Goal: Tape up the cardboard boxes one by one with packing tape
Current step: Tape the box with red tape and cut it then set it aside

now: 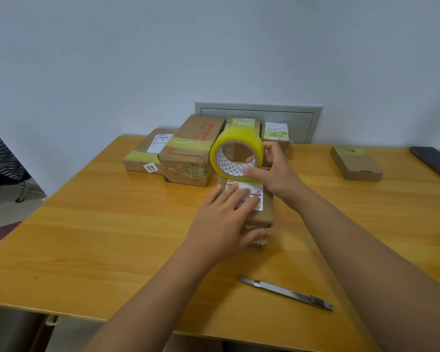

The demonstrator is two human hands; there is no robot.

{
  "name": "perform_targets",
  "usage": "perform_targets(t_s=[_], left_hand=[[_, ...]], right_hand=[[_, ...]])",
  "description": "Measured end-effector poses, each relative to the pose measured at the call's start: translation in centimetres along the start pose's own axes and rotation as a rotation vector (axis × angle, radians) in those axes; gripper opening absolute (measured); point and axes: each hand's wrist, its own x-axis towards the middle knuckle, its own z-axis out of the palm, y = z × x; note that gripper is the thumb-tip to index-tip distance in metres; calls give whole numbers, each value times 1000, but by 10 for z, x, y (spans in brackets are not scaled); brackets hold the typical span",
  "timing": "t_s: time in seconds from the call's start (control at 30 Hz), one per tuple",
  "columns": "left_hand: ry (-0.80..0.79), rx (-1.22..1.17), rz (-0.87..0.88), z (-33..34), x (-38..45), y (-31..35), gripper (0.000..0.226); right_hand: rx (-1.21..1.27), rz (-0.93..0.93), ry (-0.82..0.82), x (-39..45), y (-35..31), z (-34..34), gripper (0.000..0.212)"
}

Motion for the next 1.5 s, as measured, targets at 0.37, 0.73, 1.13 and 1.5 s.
perform_targets(t_s=[0.37, 0.73, 1.13, 1.5], left_hand=[[-193, 112, -1, 4, 4, 6, 60], [-251, 47, -117, -5, 7, 14, 60], [-310, 19, -124, -8, 11, 14, 69], [-167, 62, -98, 4, 9, 15, 56]], right_hand=[[20, 15, -74, 3, 3, -2, 51], [8, -26, 1, -8, 2, -54, 62], [-334, 43, 89, -53, 49, -108, 76], [-316, 40, 152, -58, 71, -91, 78]])
